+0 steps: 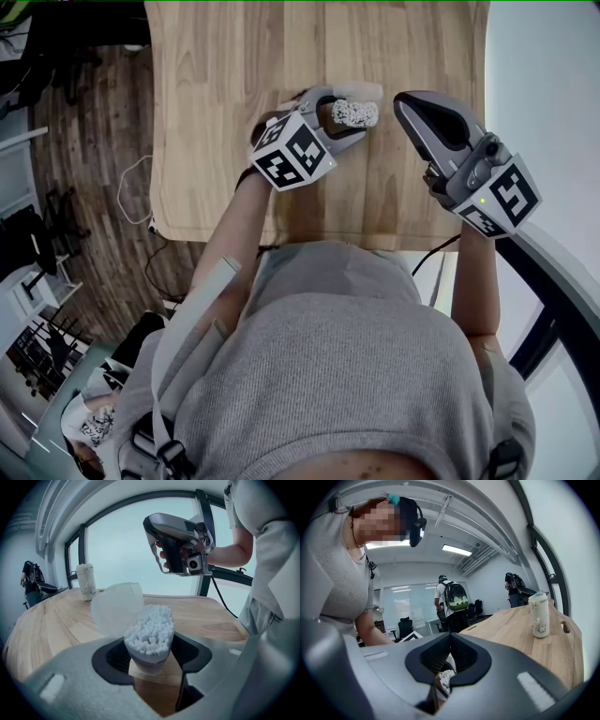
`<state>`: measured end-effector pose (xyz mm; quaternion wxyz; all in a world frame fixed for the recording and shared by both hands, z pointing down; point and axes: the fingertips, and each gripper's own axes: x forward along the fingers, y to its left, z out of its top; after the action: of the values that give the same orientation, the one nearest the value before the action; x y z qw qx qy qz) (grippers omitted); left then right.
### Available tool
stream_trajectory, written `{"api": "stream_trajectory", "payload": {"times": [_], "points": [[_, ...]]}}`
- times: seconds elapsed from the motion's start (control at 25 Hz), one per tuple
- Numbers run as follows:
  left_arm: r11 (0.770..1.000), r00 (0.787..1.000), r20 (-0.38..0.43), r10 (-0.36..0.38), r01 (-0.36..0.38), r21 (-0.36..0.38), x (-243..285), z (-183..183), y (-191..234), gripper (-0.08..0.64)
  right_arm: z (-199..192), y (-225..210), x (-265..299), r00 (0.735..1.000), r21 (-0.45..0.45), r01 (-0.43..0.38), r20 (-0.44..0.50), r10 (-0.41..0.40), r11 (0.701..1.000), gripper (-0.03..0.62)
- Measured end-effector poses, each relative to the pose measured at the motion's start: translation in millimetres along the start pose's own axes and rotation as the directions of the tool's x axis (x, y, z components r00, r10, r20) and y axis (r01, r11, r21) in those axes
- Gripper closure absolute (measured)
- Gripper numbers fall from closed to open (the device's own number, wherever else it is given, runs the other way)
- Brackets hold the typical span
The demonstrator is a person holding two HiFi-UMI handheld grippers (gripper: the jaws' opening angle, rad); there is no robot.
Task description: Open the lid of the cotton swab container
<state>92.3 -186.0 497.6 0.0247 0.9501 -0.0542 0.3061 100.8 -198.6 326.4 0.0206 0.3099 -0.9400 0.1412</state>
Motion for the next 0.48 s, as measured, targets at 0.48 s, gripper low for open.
{"api": "stream_trajectory", "payload": {"times": [0.48], "points": [[1.000, 1.000, 0.009, -0.019, 0.019, 0.011, 3.2, -3.4, -1.5, 0.301, 0.4, 1.9, 3.5, 1.000, 0.000, -0.003, 0.003, 0.003, 1.000, 0.591]]}}
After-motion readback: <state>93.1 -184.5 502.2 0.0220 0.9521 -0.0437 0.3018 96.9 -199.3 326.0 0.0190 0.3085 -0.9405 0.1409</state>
